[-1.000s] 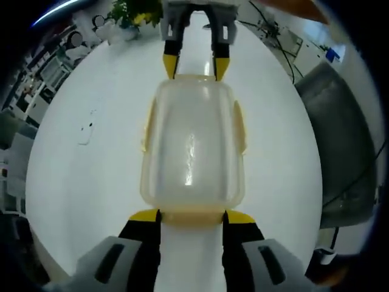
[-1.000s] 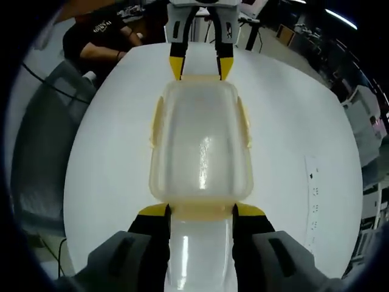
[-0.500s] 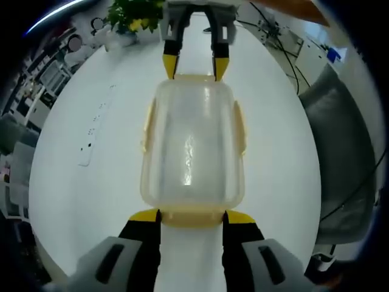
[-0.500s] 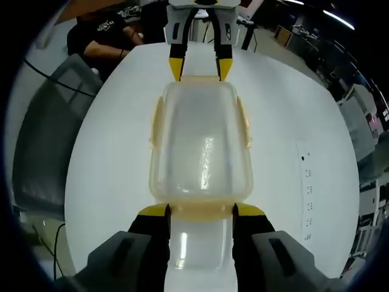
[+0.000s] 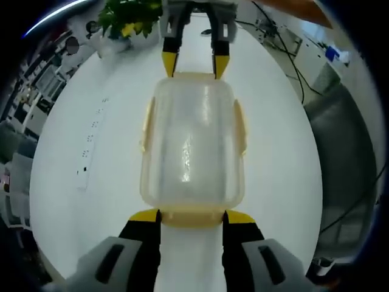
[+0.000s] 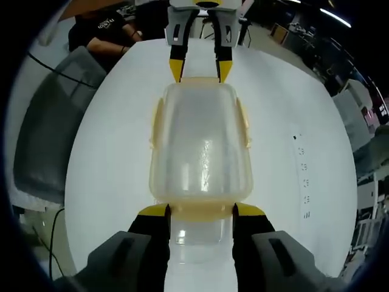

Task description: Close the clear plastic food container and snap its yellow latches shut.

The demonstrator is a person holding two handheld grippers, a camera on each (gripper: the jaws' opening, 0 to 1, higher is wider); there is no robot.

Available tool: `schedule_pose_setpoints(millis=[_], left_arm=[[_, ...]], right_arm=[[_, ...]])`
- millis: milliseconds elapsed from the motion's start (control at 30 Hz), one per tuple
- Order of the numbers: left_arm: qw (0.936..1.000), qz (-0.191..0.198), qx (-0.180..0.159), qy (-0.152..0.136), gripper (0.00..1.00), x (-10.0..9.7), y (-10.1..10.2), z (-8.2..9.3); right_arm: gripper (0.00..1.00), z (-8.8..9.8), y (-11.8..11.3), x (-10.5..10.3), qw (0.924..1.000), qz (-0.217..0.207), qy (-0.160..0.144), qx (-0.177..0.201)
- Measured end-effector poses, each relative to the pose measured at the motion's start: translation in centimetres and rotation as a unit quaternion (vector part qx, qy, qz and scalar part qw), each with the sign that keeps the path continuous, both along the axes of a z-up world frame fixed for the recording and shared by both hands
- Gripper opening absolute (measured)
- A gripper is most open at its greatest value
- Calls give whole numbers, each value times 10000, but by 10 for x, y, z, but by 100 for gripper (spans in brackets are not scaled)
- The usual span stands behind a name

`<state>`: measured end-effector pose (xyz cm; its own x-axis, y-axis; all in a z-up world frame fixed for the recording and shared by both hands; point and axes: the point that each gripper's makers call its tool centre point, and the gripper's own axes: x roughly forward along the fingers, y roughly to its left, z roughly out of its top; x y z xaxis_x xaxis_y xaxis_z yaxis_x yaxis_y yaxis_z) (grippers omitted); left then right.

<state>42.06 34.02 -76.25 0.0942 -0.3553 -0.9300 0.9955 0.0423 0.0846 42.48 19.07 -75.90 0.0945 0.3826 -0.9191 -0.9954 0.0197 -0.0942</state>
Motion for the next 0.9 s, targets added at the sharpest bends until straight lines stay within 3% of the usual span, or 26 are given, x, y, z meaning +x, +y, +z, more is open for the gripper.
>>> schedule_pose_setpoints(millis=[633,900], left_arm=[[9998,-205,-12,77,33,19,-55,-10],[9996,-245,37,154,33,16,-68,-17]], right_arm=[[37,-7,-62,-4,9998,-190,50,23],[37,-14,-79,-5,9997,-198,139,24]])
